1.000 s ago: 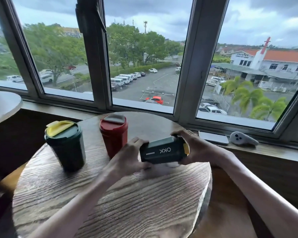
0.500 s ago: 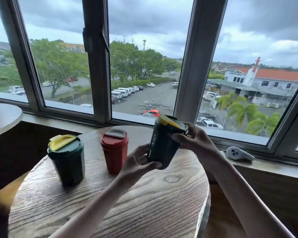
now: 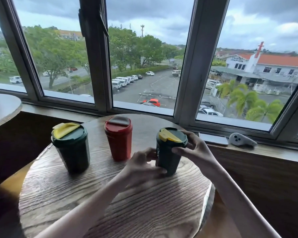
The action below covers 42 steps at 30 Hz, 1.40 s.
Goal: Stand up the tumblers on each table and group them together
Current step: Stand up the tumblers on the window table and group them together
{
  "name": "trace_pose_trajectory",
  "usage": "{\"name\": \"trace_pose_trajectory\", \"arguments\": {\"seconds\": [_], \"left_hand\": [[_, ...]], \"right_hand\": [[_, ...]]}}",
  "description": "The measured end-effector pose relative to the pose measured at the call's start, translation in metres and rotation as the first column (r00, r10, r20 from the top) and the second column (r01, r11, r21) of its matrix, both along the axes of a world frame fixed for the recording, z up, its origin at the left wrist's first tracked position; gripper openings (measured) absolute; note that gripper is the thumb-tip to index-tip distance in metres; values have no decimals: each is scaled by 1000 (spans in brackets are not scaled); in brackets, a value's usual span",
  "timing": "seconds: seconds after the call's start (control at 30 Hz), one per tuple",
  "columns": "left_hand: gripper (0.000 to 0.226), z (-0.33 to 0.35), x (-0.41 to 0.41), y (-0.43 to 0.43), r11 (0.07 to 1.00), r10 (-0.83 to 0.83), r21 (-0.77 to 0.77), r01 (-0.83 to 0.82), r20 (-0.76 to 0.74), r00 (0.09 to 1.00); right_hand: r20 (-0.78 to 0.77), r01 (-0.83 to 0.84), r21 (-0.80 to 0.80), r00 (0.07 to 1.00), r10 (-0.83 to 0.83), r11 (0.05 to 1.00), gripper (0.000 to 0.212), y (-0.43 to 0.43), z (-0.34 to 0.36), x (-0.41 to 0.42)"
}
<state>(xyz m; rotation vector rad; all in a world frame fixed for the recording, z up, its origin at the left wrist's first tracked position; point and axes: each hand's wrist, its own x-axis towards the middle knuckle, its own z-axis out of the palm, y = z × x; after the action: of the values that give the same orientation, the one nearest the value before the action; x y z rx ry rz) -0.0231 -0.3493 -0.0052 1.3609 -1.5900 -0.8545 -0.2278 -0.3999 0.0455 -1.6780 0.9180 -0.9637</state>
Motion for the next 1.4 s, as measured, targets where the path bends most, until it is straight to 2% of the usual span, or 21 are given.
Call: {"name": "trace_pose_trajectory", "arguments": {"seconds": [0.13,0.3,0.43,0.53,0.67,0.73,0.83,0.93,1.0,1.03,1.1,1.2,1.27,1.33,1.4], "left_hand": [[69,-5,0,0,1000,2,21,-2,-38,999],[66,-9,-3,4,999,27,27,-25,-76,997],[64,-10,-6,10,998,64,9,-64,-82,995],[49,-11,-9,22,992,124,16,-123,-98,987],[31,-5,-3,51,957,288,-32,-289,-28,957],[28,-4,6,70,910,407,-67,-410,-49,912],[33,-3,28,101,771,616,-113,-626,-117,779],[55,-6,60,121,597,782,-64,-800,-175,598],[75,-6,83,125,477,866,-44,-878,-148,478],[83,-4,95,125,445,886,-54,-894,-118,448],[93,-1,118,122,473,875,-53,-880,-89,476],[100,-1,148,114,644,762,22,-765,-104,639],[106,-2,159,108,718,696,61,-693,-68,715],[101,-3,166,102,731,676,72,-678,49,735],[90,-3,168,97,711,692,36,-702,146,707]], "right_hand": [[-25,22,-46,999,-24,999,88,0,-7,1],[58,1,-61,998,3,998,91,6,-12,6],[48,-16,-59,999,18,998,82,10,-23,3],[-31,-22,-33,999,21,999,95,16,-36,0],[-50,-2,-34,999,1,999,78,27,-54,1],[-33,45,-59,998,-47,997,75,34,-61,8],[-16,136,-84,990,-137,987,83,40,-68,22],[-37,199,-84,979,-202,976,98,40,-66,33],[-64,242,-89,967,-248,966,106,38,-64,41],[-73,265,-93,960,-272,960,109,37,-64,45],[-72,313,-106,944,-321,944,107,36,-63,51],[-61,370,-95,924,-377,924,95,35,-62,55],[-62,383,-70,920,-387,921,89,33,-61,56],[-66,386,-67,918,-390,920,85,32,-60,56],[-73,384,-80,918,-390,920,84,32,-60,56]]}}
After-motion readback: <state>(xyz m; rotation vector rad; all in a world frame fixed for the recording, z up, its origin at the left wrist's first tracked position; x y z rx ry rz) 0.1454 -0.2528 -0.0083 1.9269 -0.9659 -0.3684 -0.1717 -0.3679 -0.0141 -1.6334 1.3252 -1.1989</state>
